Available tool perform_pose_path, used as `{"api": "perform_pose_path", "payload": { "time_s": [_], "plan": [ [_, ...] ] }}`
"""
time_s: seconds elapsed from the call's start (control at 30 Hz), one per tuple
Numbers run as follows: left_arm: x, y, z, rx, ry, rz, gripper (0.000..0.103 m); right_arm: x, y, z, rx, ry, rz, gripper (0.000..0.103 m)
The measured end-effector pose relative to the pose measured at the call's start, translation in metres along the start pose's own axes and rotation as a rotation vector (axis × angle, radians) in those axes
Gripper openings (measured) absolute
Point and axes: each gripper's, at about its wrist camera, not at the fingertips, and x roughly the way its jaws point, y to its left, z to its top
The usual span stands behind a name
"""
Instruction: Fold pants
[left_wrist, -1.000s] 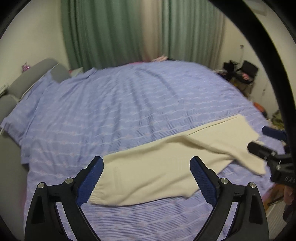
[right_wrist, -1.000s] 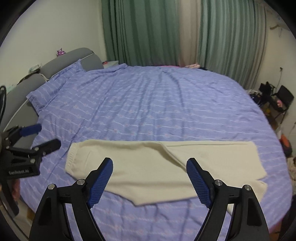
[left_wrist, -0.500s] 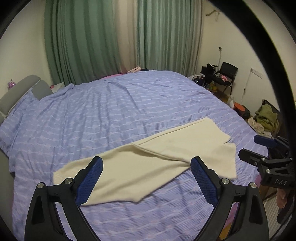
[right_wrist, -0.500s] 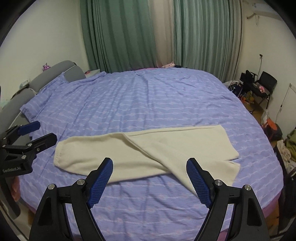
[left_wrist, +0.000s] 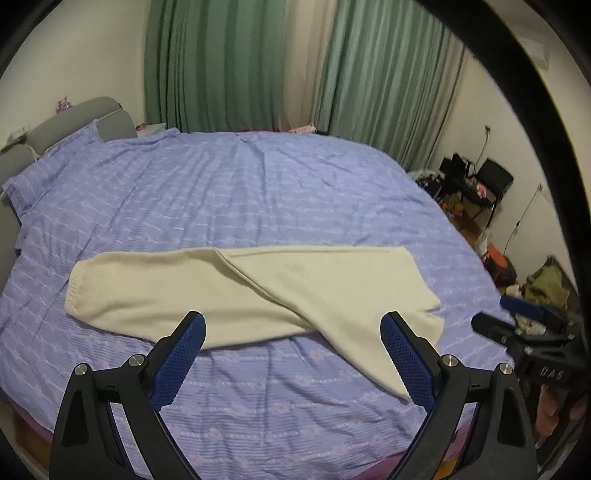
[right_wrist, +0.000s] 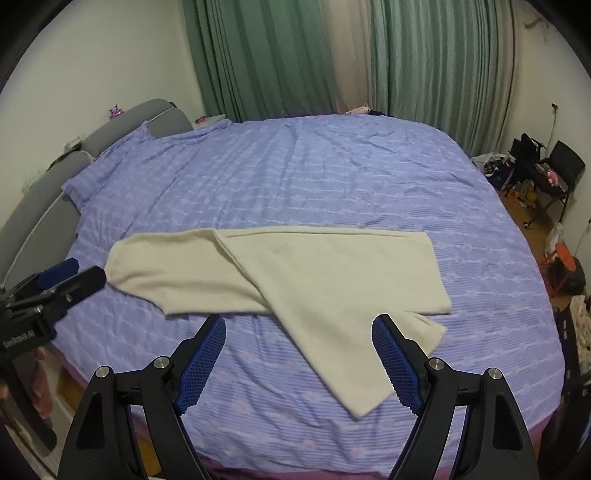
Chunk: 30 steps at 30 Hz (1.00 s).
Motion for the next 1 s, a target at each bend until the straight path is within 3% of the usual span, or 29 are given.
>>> {"api": "perform_pose_path", "payload": {
  "time_s": [0.13, 0.37, 0.6, 1.0],
  "plan": [
    [0.011, -0.024, -0.014, 0.036, 0.027, 0.012, 0.097, 0.009, -0.015, -0.011, -0.031, 0.027, -0.02, 0.082],
    [0.054, -0.032, -0.037, 0.09, 0.093, 0.016, 0.097, 0.043, -0.03, -0.04, -0.012, 0.104, -0.033, 0.082],
    [0.111, -0.039, -0.059, 0.16, 0.177, 0.029, 0.097, 0.107, -0.04, -0.072, 0.001, 0.212, -0.063, 0.082],
    [0.201, -0.042, -0.105, 0.144, 0.322, 0.015, 0.097, 0.216, -0.051, -0.134, 0.001, 0.382, -0.086, 0.075]
  ]
}}
